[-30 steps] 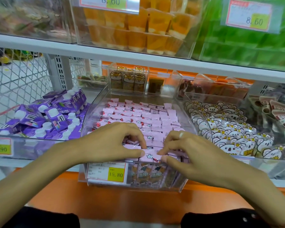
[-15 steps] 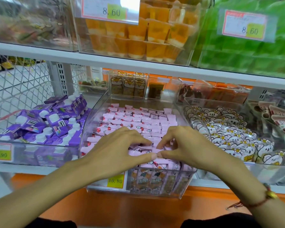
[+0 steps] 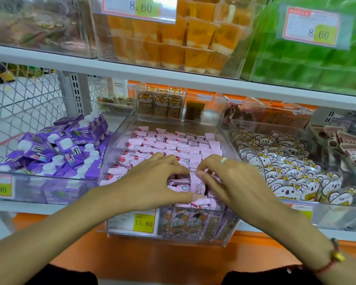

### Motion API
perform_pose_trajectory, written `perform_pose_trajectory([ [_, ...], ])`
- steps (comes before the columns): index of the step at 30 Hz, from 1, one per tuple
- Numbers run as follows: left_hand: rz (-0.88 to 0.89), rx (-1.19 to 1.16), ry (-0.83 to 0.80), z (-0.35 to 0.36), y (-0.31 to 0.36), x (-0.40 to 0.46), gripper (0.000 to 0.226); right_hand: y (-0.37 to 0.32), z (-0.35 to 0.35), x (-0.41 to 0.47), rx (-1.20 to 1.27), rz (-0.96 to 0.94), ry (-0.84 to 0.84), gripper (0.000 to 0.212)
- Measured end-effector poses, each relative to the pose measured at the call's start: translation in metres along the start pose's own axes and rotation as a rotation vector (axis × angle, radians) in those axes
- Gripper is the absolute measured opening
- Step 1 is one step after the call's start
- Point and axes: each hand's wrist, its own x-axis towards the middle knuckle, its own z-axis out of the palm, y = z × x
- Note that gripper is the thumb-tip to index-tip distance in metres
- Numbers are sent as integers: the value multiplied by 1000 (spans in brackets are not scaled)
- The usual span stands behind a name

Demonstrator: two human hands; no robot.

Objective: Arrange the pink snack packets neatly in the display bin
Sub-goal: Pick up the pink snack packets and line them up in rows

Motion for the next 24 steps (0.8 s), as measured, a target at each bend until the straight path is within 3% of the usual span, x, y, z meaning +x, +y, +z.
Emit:
perform_pose_trajectory([
  [6,17,-37,15,2,-2,-1,75,8,4,1,134,92,259,22],
  [9,18,-41,28,1,-1,-3,71,10,0,5,286,179,469,11],
  [13,-25,-180,171,-5,3,-7,81,11,-6,9,422,275,716,13],
  [16,-4,-449,293,-10,6,-8,73,10,-4,11,646,403,692,18],
  [20,62,-618,269,-15,12,-10,33,5,-1,15,1033,550,527,20],
  [22,19,-732,337,-19,15,-9,15,7,-1,15,1035,576,491,19],
  [24,-127,-904,405,-24,14,-8,21,10,-3,12,801,493,472,24],
])
